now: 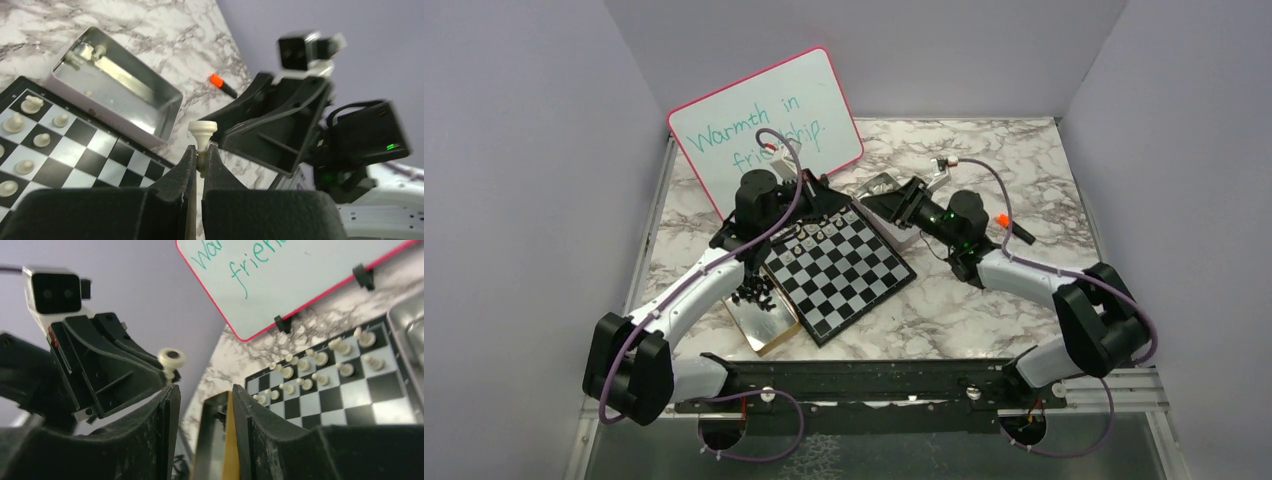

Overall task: Set up the chess pieces on the board
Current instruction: Place the chess piece on the chessboard.

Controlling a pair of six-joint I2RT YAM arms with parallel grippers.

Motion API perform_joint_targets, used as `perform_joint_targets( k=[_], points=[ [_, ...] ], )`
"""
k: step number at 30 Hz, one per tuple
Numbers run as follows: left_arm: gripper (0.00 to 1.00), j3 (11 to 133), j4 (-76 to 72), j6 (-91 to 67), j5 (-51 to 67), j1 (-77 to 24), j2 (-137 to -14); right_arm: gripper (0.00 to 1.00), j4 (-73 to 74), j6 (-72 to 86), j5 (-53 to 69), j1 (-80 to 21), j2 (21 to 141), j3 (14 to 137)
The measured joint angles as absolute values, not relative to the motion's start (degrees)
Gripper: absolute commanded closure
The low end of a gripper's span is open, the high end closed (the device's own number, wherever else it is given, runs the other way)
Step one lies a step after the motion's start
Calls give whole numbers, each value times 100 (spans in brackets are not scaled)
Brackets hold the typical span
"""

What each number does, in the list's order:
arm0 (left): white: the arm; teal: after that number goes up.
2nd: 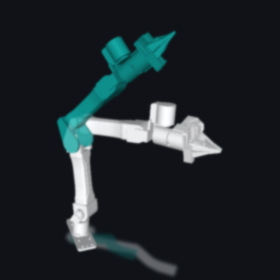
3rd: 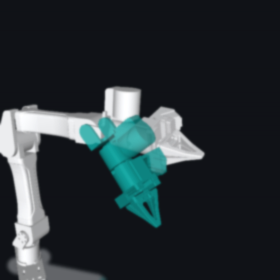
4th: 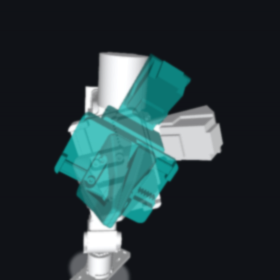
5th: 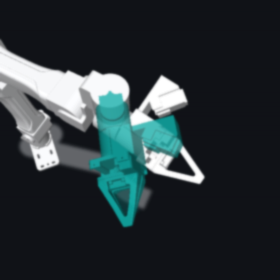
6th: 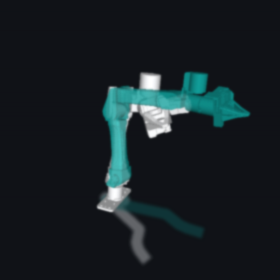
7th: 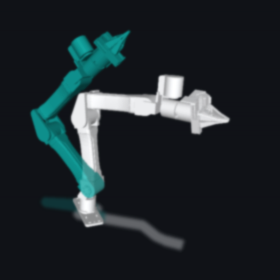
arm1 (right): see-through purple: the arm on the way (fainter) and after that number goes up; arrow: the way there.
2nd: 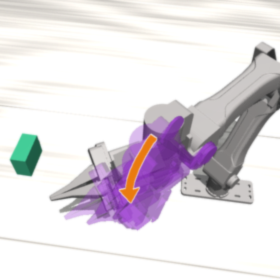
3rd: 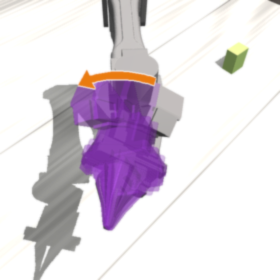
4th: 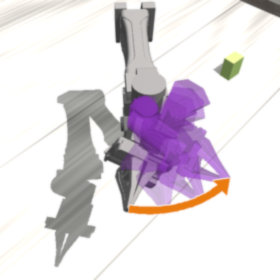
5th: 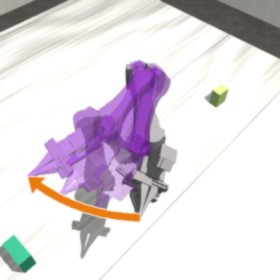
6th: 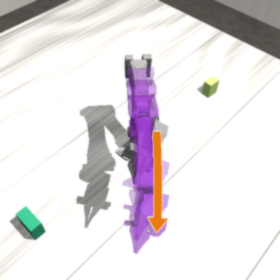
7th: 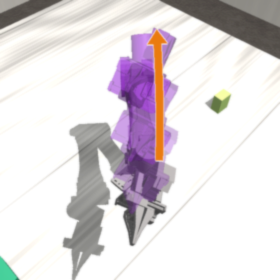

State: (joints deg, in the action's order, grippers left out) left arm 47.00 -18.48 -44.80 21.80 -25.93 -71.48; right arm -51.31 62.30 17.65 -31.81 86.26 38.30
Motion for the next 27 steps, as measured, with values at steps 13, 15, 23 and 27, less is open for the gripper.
perform_joint_targets(
  k=[13, 15, 23, 27],
  points=[
    [100, 5076, 941, -3074, 2991, -2593, -6593, 39, -1955, -816, 3341, -3183, 7671, 4853],
    [100, 5076, 1153, -2995, 3111, -2593, -6565, 38, -1678, -1455, 3524, -3208, 7671, 4840],
    [100, 5076, 1855, -2735, 3334, -2593, -6556, 36, -578, -3913, 3830, -3699, 7859, 5037],
    [100, 5076, 1964, -2727, 3448, -2593, -6558, 41, -567, -4567, 3813, -4029, 7865, 5037]
  ],
)
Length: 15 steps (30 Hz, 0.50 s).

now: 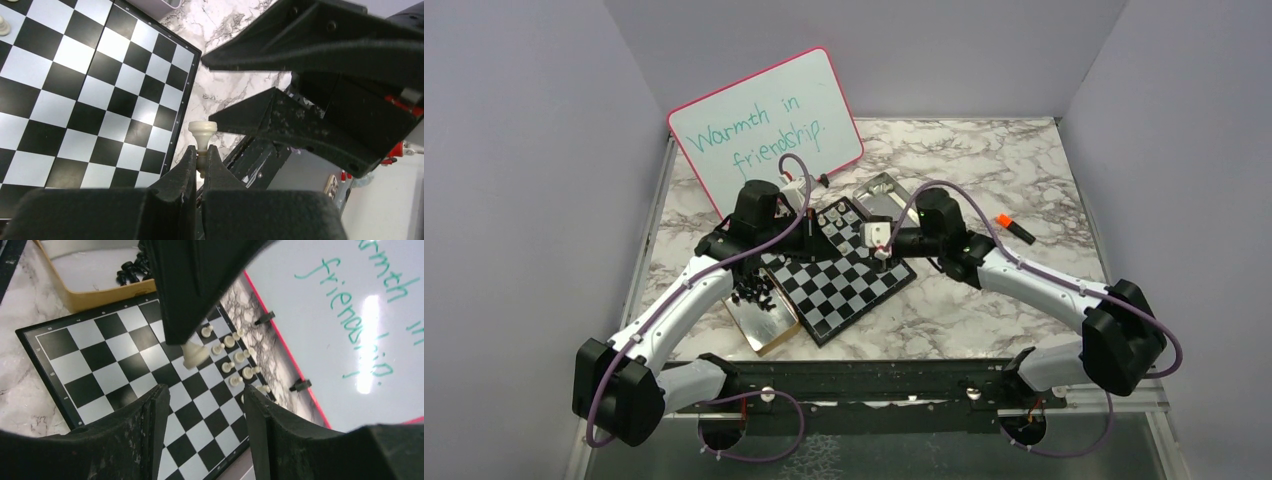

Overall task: Set up the chess pieces on the board
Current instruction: Place the chess piece on the chessboard.

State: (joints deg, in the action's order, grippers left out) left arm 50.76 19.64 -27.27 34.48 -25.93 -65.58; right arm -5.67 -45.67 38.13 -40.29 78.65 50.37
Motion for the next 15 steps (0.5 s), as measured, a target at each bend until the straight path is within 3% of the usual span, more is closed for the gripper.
perform_joint_targets(
  k=[10, 15],
  points=[
    [100, 5076, 2106, -2687, 3583, -2593, -6558, 52, -838, -5485, 3492, -4696, 7865, 4888],
    [100, 5076, 2161, -2689, 3695, -2593, -6558, 70, -941, -5787, 3312, -4834, 7865, 4834]
  ],
)
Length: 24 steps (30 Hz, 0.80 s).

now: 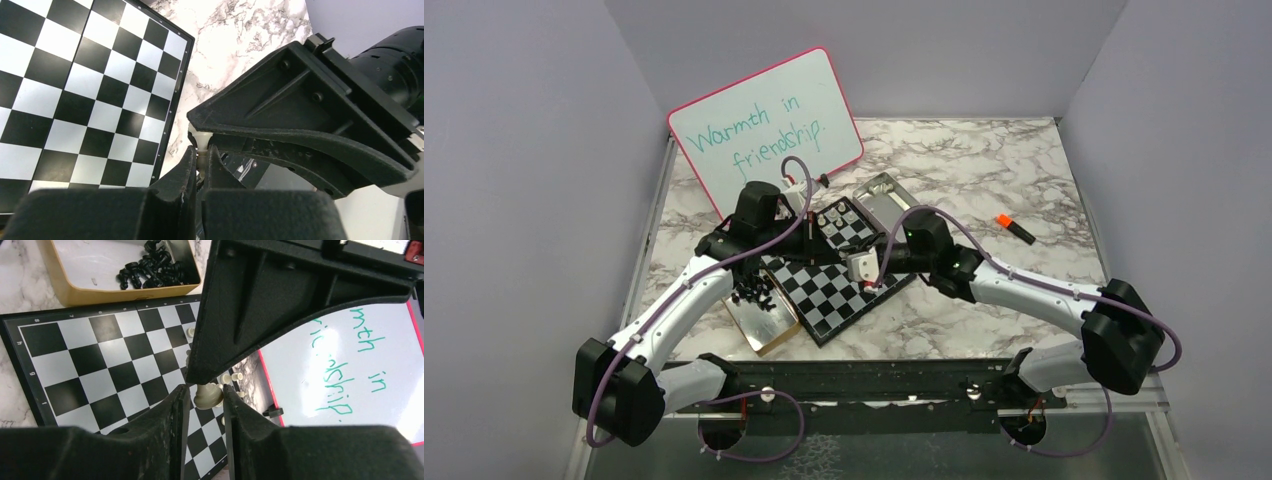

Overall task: Set up the chess pieces on the board
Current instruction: Place the chess piece on the chessboard.

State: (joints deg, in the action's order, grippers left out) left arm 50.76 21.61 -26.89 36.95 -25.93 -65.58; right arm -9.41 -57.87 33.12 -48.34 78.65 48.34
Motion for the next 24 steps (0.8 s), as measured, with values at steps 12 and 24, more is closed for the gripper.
perform_joint_targets(
  k=[12, 24],
  points=[
    [79, 5078, 2285, -2805, 3767, -2582, -6549, 88, -1638, -5293, 3140, -4921, 7808, 4447],
    [91, 5207, 2080, -3030, 3334, -2561, -6202, 88, -2539, -2285, 2429, -4923, 7824, 4451]
  ],
)
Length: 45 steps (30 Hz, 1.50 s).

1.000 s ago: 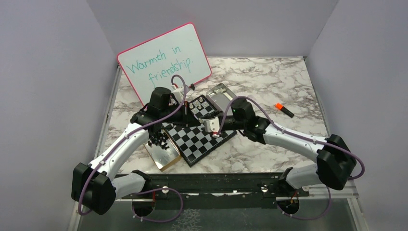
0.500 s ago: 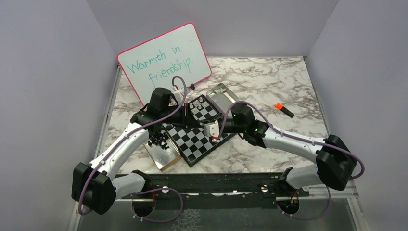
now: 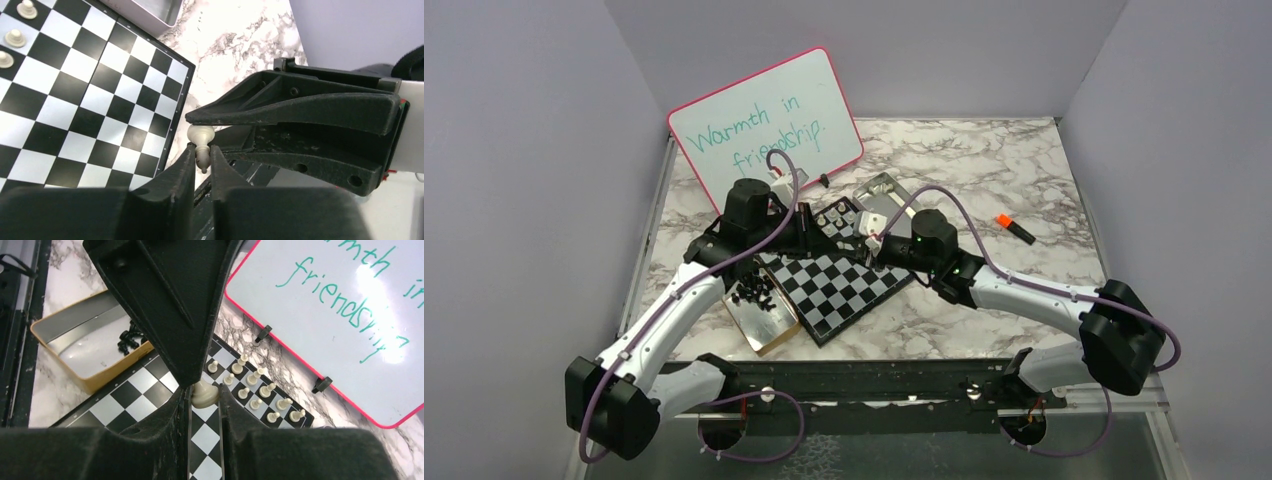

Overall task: Set up the chess pieces on the board
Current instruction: Place the chess piece on the chessboard.

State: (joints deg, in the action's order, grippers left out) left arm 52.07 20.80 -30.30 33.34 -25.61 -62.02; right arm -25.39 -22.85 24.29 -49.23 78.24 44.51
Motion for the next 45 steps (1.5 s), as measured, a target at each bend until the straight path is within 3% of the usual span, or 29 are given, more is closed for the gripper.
perform_joint_targets(
  k=[5, 10, 15, 25, 26, 27, 36, 45],
  points=[
    [100, 5207, 2051, -3028, 3061, -2563, -6084, 83, -2703, -1953, 2318, -4923, 7837, 4453],
    [100, 5210, 2025, -3004, 2906, -2582, -6051, 55, -2749, -1747, 2292, -4923, 7839, 4451],
    [100, 5446, 2213, -2867, 2497, -2582, -6128, 38, -2845, -1483, 2268, -4923, 7824, 4366],
    [100, 5898, 2808, -2484, 1553, -2582, -6405, 25, -2799, -593, 1796, -4934, 7312, 3927],
    [100, 5975, 2897, -2449, 1439, -2582, -6479, 10, -2779, -445, 1706, -4934, 7227, 3927],
    [100, 6069, 2993, -2401, 1293, -2582, -6576, 1, -2744, -305, 1627, -4934, 7142, 3927],
    [100, 6584, 3516, -1796, 187, -2410, -7516, 0, -2488, 64, 1057, -4934, 6637, 3747],
    [100, 6593, 3684, -1481, -10, -1653, -8600, 0, -2292, 298, 716, -4934, 6237, 3398]
  ],
)
